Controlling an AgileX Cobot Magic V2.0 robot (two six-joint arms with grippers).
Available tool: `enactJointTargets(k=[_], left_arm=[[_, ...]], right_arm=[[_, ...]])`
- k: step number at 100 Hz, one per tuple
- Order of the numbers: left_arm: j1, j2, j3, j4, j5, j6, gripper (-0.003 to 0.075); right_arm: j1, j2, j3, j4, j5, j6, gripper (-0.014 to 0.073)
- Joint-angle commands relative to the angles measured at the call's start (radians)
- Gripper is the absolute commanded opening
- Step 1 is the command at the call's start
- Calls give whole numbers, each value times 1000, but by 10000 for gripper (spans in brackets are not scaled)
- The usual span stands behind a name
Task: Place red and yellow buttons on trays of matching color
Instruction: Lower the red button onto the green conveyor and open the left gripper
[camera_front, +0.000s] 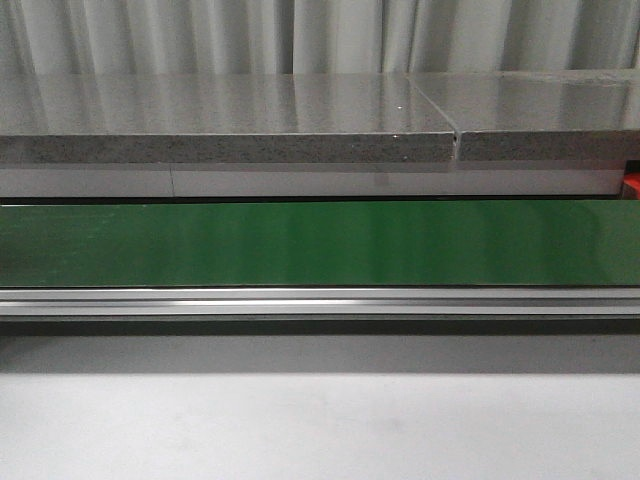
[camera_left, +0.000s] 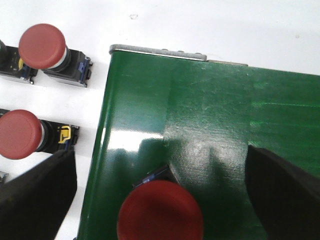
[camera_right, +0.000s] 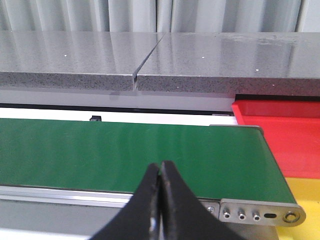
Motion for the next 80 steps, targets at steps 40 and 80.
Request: enactJointTargets(k=[40,80], left_arm=[[-2,-291,-32,-4,-130,-10,660],[-2,-396,33,326,60,-308,660]], right_arm=[[-2,-16,-10,-8,-80,-1,-68],[-2,-16,-10,-8,-80,-1,-68]])
